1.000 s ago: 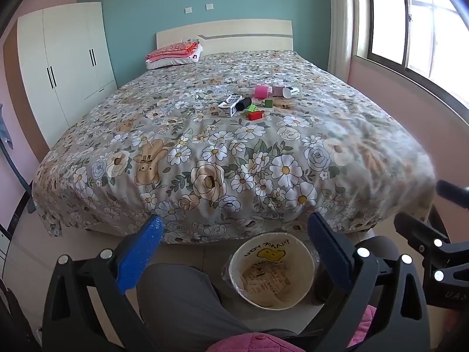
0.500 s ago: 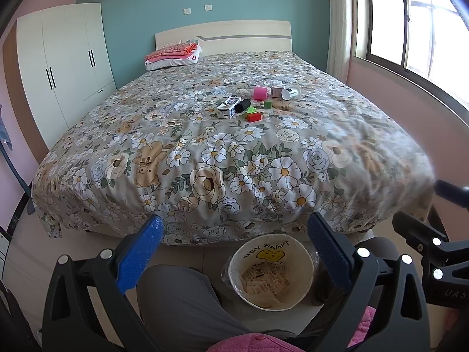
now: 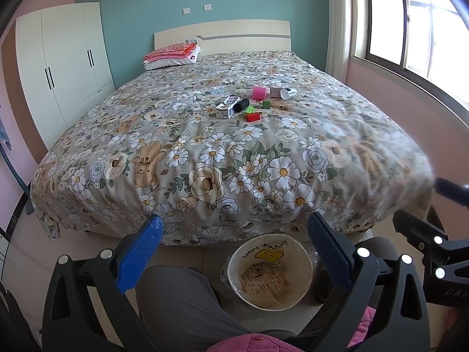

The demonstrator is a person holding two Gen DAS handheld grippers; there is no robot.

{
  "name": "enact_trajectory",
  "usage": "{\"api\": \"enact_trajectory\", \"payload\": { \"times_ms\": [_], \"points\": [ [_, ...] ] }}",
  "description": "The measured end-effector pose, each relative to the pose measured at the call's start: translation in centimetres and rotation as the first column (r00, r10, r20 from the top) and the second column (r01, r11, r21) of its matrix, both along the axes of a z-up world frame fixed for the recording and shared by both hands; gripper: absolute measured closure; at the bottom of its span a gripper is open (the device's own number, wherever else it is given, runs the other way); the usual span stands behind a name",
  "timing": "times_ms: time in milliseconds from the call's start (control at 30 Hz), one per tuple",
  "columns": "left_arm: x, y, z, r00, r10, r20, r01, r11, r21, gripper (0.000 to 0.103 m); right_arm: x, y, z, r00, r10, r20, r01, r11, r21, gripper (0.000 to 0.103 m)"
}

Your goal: Collect trash

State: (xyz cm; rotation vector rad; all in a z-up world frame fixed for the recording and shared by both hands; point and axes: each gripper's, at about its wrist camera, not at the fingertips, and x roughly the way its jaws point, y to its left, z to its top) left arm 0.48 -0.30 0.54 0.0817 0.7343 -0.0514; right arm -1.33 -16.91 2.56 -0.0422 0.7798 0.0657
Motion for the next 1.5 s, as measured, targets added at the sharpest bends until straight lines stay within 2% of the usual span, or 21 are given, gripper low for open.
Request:
{"api": "enact_trajectory", "payload": {
  "times_ms": [1500],
  "points": [
    [-0.3,0.5,-0.5,1.000,0.005,-0.005,-0.005,1.000,0.000,0.003,0.0,-0.2,-1.0,1.000,0.006,-0.016,-0.006,1.000,0.000,0.006]
  ]
}}
